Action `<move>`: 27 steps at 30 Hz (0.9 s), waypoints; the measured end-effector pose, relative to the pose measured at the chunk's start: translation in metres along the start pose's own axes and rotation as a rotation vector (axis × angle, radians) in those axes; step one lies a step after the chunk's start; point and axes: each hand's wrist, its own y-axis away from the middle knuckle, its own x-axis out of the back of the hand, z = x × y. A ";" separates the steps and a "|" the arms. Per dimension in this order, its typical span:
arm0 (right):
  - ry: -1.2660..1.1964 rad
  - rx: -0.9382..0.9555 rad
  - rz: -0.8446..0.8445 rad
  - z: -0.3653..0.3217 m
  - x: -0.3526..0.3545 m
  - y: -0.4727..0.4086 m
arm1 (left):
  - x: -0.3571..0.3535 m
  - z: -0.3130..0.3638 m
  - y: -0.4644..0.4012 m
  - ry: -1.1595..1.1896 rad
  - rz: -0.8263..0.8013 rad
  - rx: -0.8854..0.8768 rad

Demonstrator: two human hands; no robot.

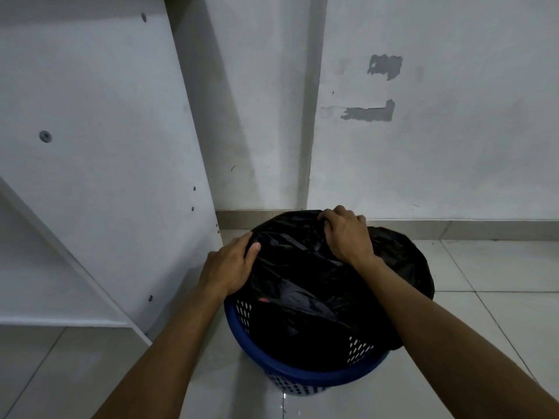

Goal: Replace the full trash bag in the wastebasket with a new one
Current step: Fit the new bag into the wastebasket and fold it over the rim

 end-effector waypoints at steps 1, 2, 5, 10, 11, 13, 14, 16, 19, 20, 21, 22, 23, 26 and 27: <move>-0.031 -0.027 -0.046 0.000 0.001 0.001 | 0.000 0.001 0.002 0.064 -0.007 0.041; -0.028 -0.047 -0.095 0.001 0.001 0.002 | -0.001 0.001 0.003 0.102 0.000 0.078; 0.037 -0.158 -0.265 0.005 0.003 0.001 | -0.001 0.002 0.004 0.115 0.021 0.148; 0.035 -0.308 -0.351 0.012 0.003 -0.005 | -0.003 0.004 0.005 0.004 0.086 0.162; 0.046 -0.289 -0.336 0.012 0.002 -0.005 | -0.003 0.007 0.006 -0.032 0.106 0.159; 0.011 -0.235 -0.268 0.010 0.004 -0.002 | -0.001 0.009 0.008 -0.113 0.198 0.124; -0.021 -0.201 -0.213 0.008 0.008 0.002 | -0.001 0.010 0.008 -0.156 0.259 0.085; -0.044 -0.120 -0.103 0.002 0.020 0.010 | 0.002 0.014 0.011 -0.182 0.350 -0.056; -0.058 -0.077 -0.048 -0.012 0.047 0.040 | 0.009 0.032 0.027 -0.076 0.302 -0.381; -0.064 -0.096 -0.043 -0.015 0.054 0.054 | 0.011 0.040 0.035 -0.059 0.252 -0.470; -0.057 -0.122 -0.044 -0.017 0.061 0.071 | 0.011 0.048 0.046 -0.050 0.196 -0.539; -0.053 -0.149 -0.058 -0.018 0.066 0.088 | 0.011 0.053 0.056 -0.057 0.136 -0.585; -0.062 -0.176 -0.082 -0.020 0.070 0.105 | 0.011 0.058 0.066 -0.081 0.076 -0.606; -0.094 -0.225 -0.124 -0.027 0.072 0.151 | 0.009 0.055 0.086 -0.154 0.042 -0.598; -0.088 -0.230 -0.117 -0.030 0.072 0.163 | 0.010 0.051 0.090 -0.159 0.093 -0.584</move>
